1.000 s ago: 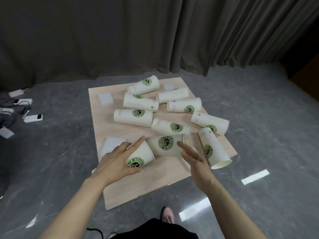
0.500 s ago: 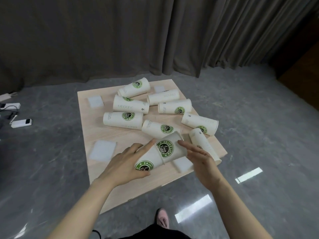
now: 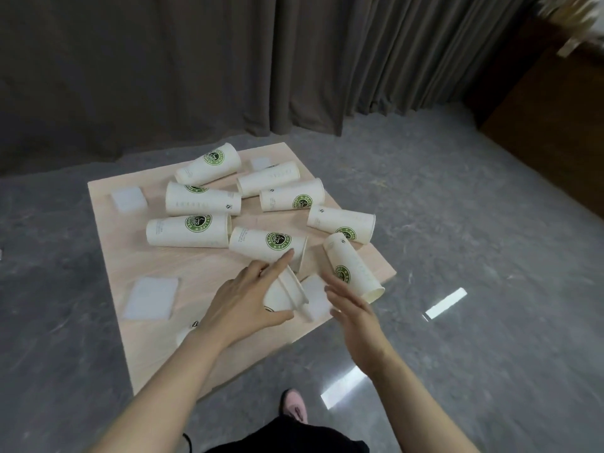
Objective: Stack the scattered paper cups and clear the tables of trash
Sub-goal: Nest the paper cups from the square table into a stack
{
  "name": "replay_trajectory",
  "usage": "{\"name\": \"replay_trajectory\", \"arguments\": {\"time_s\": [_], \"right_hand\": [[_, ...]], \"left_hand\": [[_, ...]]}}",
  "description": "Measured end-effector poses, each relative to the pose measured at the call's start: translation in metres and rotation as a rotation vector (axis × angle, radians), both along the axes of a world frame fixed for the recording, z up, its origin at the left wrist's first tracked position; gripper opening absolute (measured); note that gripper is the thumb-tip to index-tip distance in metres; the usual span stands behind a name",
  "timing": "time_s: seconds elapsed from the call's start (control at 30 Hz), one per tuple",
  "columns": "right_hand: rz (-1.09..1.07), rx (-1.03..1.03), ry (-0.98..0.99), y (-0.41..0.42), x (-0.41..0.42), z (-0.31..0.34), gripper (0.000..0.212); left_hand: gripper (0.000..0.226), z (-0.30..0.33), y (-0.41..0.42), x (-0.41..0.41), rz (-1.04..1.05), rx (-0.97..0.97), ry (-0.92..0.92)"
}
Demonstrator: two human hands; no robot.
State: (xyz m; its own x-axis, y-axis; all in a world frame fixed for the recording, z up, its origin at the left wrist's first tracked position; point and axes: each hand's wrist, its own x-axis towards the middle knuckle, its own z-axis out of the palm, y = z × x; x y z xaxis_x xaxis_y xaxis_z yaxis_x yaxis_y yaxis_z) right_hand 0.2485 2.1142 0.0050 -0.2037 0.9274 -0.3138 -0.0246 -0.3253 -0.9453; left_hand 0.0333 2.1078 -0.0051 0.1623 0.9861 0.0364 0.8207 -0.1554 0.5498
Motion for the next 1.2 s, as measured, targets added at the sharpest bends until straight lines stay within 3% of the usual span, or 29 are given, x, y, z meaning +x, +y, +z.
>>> {"name": "replay_trajectory", "arguments": {"time_s": [0.07,0.13,0.43,0.67,0.87,1.2], "right_hand": [[-0.248,-0.054,-0.096,0.005,0.018,-0.015,0.03],[-0.341,-0.098,-0.153,0.008,0.031,-0.03,0.032],[-0.374,-0.172,-0.118,0.036,0.039,-0.062,0.031],[-0.458,0.076,-0.106,0.033,0.051,-0.038,0.039],[-0.396,0.334,-0.084,0.043,0.056,0.001,0.056],[-0.086,0.324,0.048,0.051,0.031,0.021,0.049]], "left_hand": [[0.103,-0.001,0.002,-0.001,0.025,0.013,-0.009],[0.103,-0.002,0.004,-0.003,0.044,0.009,-0.013],[0.103,-0.001,0.001,-0.007,0.059,-0.038,0.005],[0.104,-0.001,0.004,-0.008,0.036,-0.046,-0.015],[0.102,0.004,0.007,-0.006,0.023,-0.031,-0.03],[0.1,0.009,-0.001,-0.02,0.06,0.025,0.002]]}}
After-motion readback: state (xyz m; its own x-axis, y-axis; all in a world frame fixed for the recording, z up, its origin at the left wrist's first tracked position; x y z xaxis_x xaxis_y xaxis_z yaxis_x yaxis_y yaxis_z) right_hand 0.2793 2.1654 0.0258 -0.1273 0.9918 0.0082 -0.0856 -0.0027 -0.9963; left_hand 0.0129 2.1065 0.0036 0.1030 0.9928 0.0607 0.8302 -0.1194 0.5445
